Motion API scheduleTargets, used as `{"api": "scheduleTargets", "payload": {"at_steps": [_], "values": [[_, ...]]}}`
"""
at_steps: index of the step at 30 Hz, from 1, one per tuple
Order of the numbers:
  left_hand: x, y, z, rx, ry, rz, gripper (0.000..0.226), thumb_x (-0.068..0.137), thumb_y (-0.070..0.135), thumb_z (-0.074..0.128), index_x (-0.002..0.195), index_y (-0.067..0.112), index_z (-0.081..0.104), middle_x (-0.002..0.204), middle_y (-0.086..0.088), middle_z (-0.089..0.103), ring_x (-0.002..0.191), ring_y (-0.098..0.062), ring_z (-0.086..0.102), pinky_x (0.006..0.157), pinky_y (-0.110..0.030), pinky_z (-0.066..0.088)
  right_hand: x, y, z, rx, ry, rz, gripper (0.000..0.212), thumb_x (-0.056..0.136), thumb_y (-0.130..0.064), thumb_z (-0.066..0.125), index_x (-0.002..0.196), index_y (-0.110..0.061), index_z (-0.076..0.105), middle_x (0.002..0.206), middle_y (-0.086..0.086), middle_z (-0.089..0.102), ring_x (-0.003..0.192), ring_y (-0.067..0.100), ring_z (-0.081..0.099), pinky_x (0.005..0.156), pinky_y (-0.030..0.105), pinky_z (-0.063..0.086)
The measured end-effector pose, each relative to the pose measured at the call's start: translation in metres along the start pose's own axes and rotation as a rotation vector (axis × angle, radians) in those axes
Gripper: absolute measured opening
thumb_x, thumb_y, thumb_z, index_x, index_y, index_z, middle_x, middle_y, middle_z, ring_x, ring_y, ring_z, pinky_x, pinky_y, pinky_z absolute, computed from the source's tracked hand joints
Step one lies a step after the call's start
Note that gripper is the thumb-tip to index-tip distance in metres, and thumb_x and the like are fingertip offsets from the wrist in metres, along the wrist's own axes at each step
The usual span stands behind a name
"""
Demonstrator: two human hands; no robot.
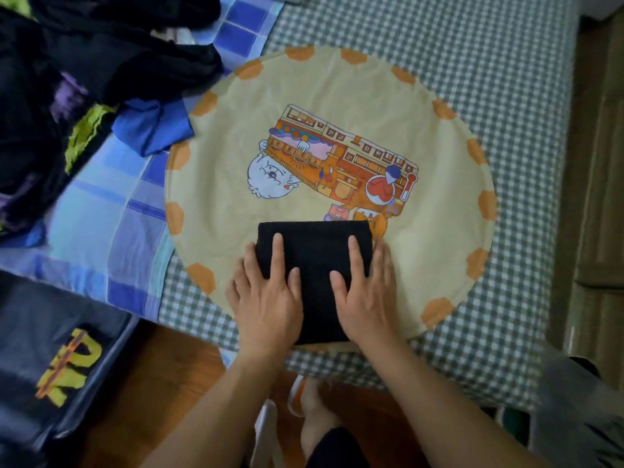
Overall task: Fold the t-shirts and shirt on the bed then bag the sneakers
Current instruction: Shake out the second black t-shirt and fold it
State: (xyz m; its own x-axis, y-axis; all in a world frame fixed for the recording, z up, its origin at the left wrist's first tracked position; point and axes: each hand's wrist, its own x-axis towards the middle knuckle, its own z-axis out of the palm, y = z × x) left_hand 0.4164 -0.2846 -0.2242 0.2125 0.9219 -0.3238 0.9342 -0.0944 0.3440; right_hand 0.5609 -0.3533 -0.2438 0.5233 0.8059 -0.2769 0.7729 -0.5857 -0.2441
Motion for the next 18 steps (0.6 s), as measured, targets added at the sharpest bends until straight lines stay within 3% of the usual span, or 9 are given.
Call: {"api": "scheduleTargets", "payload": {"at_steps": [3,6,8,10,12,14,18], "values": [[-0.029,0.012,-0.015,-0.325,-0.154,-0.179,0.068,0.104,0.054,0.036,0.156,0.052,-0.008,0.149,-0.007,0.024,0.125,-0.025,0.042,0.102,-0.039,0.04,-0.018,-0.009,-0.01,0.105,-0.024,0.075,0.069,0.099,-0.058,0.023,0.161,-0.032,0.01,0.16,0.021,0.028,0.143,0.037,0.028,0.117,0.049,0.029],[-0.029,-0.002,-0.022,-0.507,-0.283,-0.158,0.077,0.101,0.052,0.049,0.153,0.058,-0.007,0.141,-0.004,0.033,0.103,-0.014,0.05,0.093,-0.033,0.047,-0.02,-0.005,-0.028,0.342,-0.174,0.114,0.068,0.099,-0.052,0.045,0.158,-0.042,0.012,0.155,0.009,0.026,0.134,0.024,0.037,0.11,0.039,0.037],[-0.017,-0.017,-0.03,-0.668,-0.344,-0.117,0.078,0.098,0.049,0.058,0.153,0.06,0.003,0.145,0.005,0.04,0.112,-0.009,0.057,0.099,-0.034,0.051,-0.013,0.001,-0.041,0.627,-0.287,0.157,0.069,0.098,-0.041,0.06,0.155,-0.046,0.021,0.149,-0.002,0.03,0.127,0.011,0.041,0.103,0.028,0.039],[-0.013,-0.03,-0.043,-0.895,-0.45,-0.112,0.078,0.097,0.036,0.067,0.154,0.055,0.017,0.147,0.024,0.039,0.12,0.008,0.055,0.1,-0.023,0.051,-0.011,0.004,-0.059,0.872,-0.375,0.164,0.065,0.097,-0.031,0.065,0.152,-0.045,0.032,0.141,-0.013,0.043,0.127,0.003,0.048,0.098,0.021,0.043],[-0.018,-0.042,-0.063,-1.009,-0.531,-0.114,0.078,0.095,0.031,0.07,0.154,0.052,0.025,0.146,0.027,0.04,0.12,0.006,0.056,0.098,-0.022,0.053,-0.023,-0.004,-0.075,1.011,-0.437,0.189,0.061,0.097,-0.025,0.067,0.146,-0.046,0.039,0.136,-0.022,0.05,0.117,-0.006,0.057,0.084,0.016,0.052],[-0.034,-0.063,-0.081,-1.067,-0.499,-0.113,0.076,0.094,0.029,0.073,0.153,0.051,0.029,0.145,0.027,0.043,0.123,-0.002,0.059,0.102,-0.031,0.053,-0.04,-0.026,-0.081,1.018,-0.46,0.15,0.061,0.096,-0.023,0.067,0.146,-0.045,0.04,0.136,-0.021,0.052,0.109,-0.011,0.059,0.078,0.017,0.055],[-0.081,-0.149,-0.118,-1.16,-0.225,-0.259,0.075,0.093,0.021,0.073,0.152,0.046,0.035,0.149,0.025,0.045,0.131,0.003,0.052,0.108,-0.027,0.046,-0.062,-0.119,-0.065,0.872,-0.512,-0.114,0.066,0.095,-0.021,0.068,0.147,-0.048,0.038,0.143,-0.016,0.046,0.123,-0.011,0.048,0.095,0.017,0.043]]}}
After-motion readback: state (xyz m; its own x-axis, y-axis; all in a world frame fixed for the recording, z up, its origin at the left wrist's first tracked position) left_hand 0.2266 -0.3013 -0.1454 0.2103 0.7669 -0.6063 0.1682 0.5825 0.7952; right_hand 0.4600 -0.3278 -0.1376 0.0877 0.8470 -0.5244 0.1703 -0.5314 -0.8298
